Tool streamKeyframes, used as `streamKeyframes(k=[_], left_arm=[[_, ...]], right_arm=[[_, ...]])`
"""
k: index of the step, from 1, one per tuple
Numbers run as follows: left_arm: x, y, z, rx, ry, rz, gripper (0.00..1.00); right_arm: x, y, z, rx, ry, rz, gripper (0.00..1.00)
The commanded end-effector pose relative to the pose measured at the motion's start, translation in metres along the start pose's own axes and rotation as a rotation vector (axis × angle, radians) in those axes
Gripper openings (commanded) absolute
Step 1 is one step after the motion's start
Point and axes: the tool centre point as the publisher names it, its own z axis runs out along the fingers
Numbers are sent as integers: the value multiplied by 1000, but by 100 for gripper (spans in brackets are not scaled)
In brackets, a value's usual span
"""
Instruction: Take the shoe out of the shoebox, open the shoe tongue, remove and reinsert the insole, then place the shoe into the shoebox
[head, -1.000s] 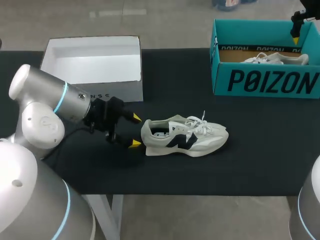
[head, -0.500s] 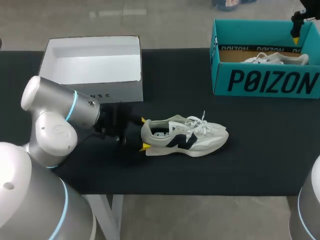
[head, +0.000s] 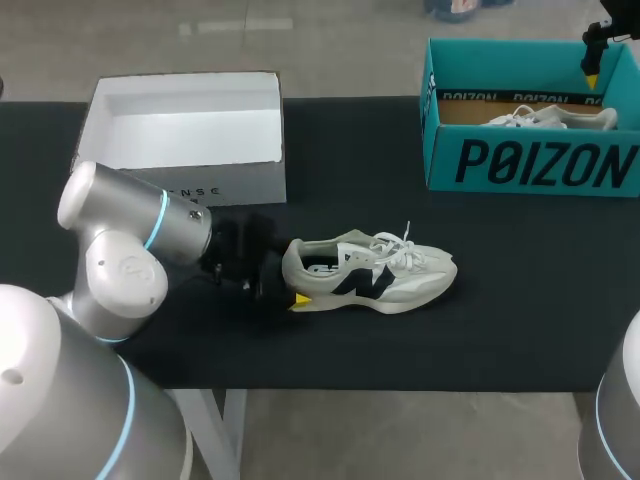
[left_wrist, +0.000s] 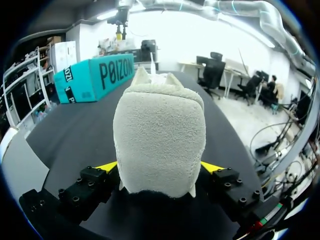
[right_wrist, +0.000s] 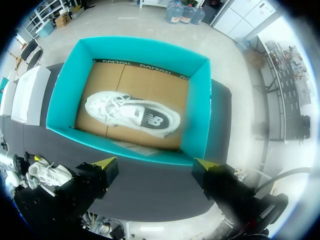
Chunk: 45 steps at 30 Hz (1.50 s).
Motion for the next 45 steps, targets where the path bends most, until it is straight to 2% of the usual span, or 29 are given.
streamKeyframes(k=[1, 2, 3, 4, 21, 26, 35, 45], left_arm=[[-2, 0, 9, -1, -6, -2, 100], [-2, 0, 10, -1, -8, 0, 41], [-1, 0, 10, -1, -9, 1, 7], [-1, -1, 11, -2, -11, 6, 0], [-1, -3, 12, 9, -1, 31, 0], [-1, -3, 12, 9, -1, 31, 0], [-1, -3, 12, 9, -1, 31, 0], [-1, -3, 12, 9, -1, 31, 0]], right_arm=[[0, -1, 0, -1, -1, 0, 100], [0, -1, 0, -1, -1, 0, 100], [0, -1, 0, -1, -1, 0, 100], [0, -1, 0, -1, -1, 0, 100], [0, -1, 0, -1, -1, 0, 100], [30, -17, -21, 16, -73, 132, 100], [89, -53, -50, -35, -23, 214, 100], [169, -88, -49, -18, 5, 208, 100]])
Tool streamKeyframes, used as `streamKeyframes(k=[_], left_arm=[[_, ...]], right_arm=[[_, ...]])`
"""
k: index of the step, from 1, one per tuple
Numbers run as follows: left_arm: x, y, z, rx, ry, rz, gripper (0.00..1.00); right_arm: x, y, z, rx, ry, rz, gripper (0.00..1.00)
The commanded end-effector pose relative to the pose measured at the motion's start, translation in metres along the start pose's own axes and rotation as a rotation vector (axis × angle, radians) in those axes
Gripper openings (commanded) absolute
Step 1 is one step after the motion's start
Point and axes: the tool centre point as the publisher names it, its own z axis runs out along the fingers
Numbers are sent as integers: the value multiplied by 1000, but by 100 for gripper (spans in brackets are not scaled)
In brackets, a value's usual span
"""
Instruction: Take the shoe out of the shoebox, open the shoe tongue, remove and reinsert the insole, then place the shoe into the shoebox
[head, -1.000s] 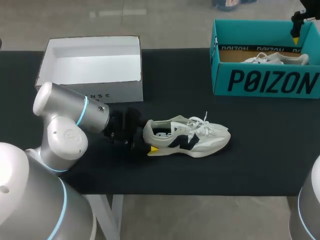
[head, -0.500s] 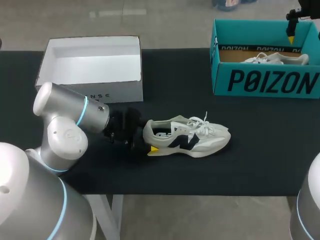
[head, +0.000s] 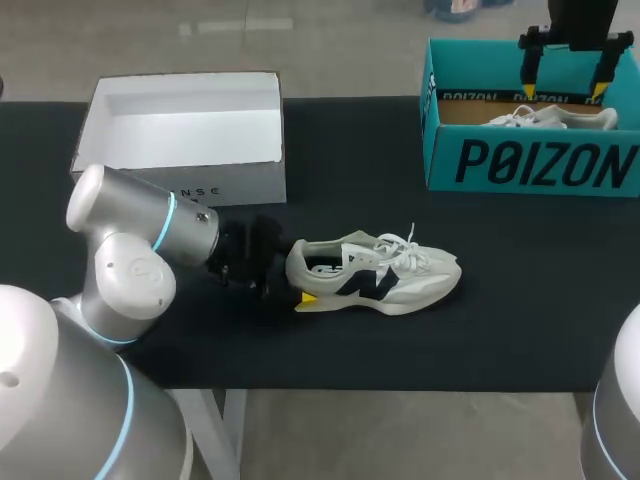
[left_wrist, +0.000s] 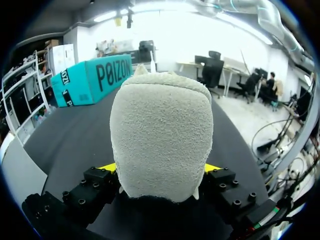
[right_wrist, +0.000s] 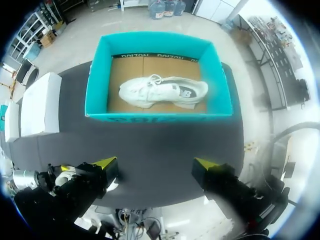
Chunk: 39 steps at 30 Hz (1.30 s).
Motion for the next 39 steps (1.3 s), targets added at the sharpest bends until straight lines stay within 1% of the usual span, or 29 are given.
streamKeyframes(k=[1, 6, 11, 14, 18, 24, 27, 30, 33, 34, 35, 39], left_arm=[[0, 0, 2, 1, -1, 0, 0], [0, 0, 2, 1, -1, 0, 0], [0, 0, 2, 1, -1, 0, 0], [0, 0, 2, 1, -1, 0, 0], [0, 0, 2, 1, -1, 0, 0], [0, 0, 2, 1, -1, 0, 0], [0, 0, 2, 1, -1, 0, 0], [0, 0, 2, 1, -1, 0, 0], [0, 0, 2, 1, -1, 0, 0], [0, 0, 2, 1, -1, 0, 0], [0, 0, 2, 1, -1, 0, 0], [0, 0, 2, 1, -1, 0, 0]], right_arm=[[30, -29, 6, -37, -19, -7, 100], [63, -57, 13, -10, -22, -12, 100], [95, -85, 17, -3, -25, -15, 100], [114, -102, 19, 7, -9, -46, 100], [134, -121, 21, 24, 2, -91, 100], [156, -140, 23, 35, 5, -157, 100], [170, -148, 30, 46, 4, -187, 100], [188, -157, 37, 49, -6, -202, 100], [202, -164, 40, 68, -11, -192, 100], [207, -167, 41, 91, -27, -182, 100], [212, -170, 41, 97, -7, -192, 100], [212, -170, 41, 97, -7, -192, 100]])
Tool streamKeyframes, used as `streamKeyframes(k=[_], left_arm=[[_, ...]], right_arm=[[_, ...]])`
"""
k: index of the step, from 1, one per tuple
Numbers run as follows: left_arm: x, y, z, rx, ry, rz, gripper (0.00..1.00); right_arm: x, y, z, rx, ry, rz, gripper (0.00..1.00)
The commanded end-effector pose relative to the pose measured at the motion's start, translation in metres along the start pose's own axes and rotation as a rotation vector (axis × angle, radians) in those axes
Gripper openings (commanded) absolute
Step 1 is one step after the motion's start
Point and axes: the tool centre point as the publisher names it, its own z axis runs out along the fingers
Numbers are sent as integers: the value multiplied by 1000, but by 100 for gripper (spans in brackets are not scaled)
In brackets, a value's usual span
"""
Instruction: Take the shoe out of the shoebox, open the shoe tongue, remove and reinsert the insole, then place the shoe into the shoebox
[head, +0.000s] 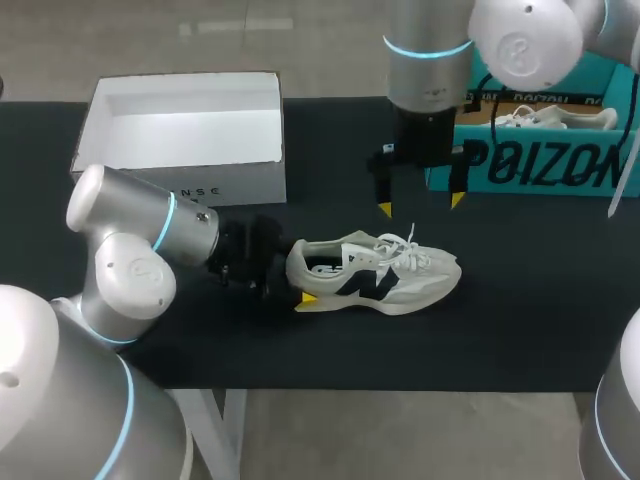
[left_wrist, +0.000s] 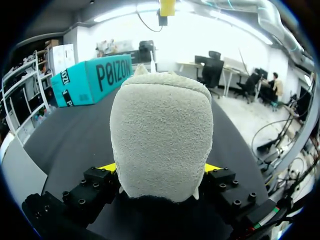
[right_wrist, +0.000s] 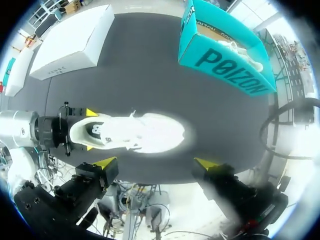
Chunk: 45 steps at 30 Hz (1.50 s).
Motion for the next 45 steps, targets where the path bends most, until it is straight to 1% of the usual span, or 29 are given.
streamKeyframes(k=[1, 12, 13, 14, 15, 16, 18, 19, 21, 22, 25, 28, 30, 34, 37, 42, 45], left_arm=[[0, 0, 2, 0, -1, 0, 0], [0, 0, 2, 0, -1, 0, 0], [0, 0, 2, 0, -1, 0, 0], [0, 0, 2, 0, -1, 0, 0], [0, 0, 2, 0, -1, 0, 0], [0, 0, 2, 0, -1, 0, 0], [0, 0, 2, 0, -1, 0, 0], [0, 0, 2, 0, -1, 0, 0], [0, 0, 2, 0, -1, 0, 0], [0, 0, 2, 0, -1, 0, 0], [0, 0, 2, 0, -1, 0, 0], [0, 0, 2, 0, -1, 0, 0], [0, 0, 2, 0, -1, 0, 0], [0, 0, 2, 0, -1, 0, 0], [0, 0, 2, 0, -1, 0, 0], [0, 0, 2, 0, -1, 0, 0], [0, 0, 2, 0, -1, 0, 0]], right_arm=[[8, 6, 1, 14, -17, 0, 100], [8, 6, 1, 14, -17, 0, 100], [17, 6, 2, -13, 25, 19, 100], [27, 6, 5, -18, 33, 28, 100], [33, 5, 7, -24, 20, 42, 100], [44, 4, 10, -27, 27, 70, 100], [59, 2, 14, -27, 17, 119, 100], [66, 0, 15, -36, 41, 127, 100], [79, -3, 16, -56, 59, 136, 100], [83, -3, 16, -66, 78, 130, 100], [92, -4, 20, -72, 87, 153, 100], [96, -7, 27, -69, 105, 180, 100], [97, -9, 34, -62, 95, 192, 100], [94, -9, 51, -59, 86, 194, 100], [94, -7, 65, -52, 63, 186, 100], [99, -5, 88, -26, 3, 183, 100], [101, -2, 98, -12, -10, 183, 100]])
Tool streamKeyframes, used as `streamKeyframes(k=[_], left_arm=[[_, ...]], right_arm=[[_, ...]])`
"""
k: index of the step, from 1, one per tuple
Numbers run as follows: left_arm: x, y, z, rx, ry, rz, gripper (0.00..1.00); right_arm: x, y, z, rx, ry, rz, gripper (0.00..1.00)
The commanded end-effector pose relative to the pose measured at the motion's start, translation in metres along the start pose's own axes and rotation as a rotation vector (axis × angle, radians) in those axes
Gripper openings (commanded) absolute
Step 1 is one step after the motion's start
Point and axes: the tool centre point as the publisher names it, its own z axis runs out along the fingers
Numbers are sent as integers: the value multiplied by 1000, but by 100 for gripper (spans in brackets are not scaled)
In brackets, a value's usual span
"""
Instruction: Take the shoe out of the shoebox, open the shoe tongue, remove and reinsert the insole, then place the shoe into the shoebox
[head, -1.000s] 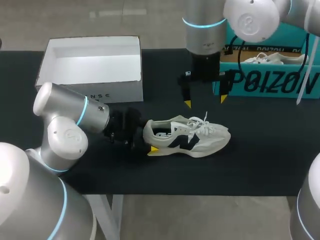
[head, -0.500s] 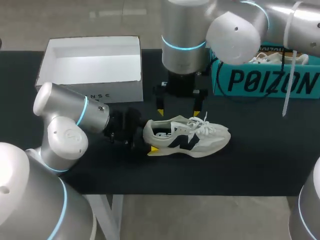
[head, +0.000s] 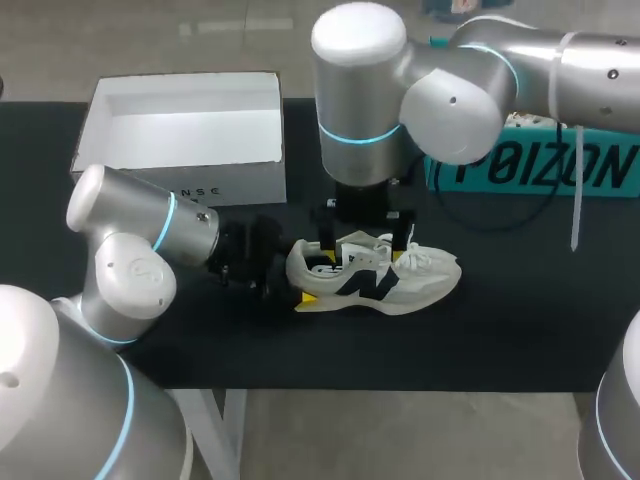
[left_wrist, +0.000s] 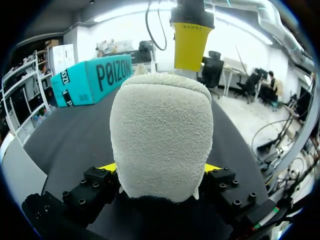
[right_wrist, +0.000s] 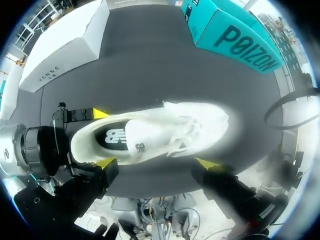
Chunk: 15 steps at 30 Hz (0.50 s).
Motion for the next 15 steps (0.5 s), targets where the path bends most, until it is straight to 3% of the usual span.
streamKeyframes(k=[1, 10, 15], left_arm=[[0, 0, 2, 0, -1, 0, 0], [0, 0, 2, 0, -1, 0, 0], [0, 0, 2, 0, -1, 0, 0]], right_arm=[[16, 8, 20, 26, -31, 2, 100], [18, 20, 27, 35, -88, 5, 100], [9, 28, 25, 37, -140, -4, 77]])
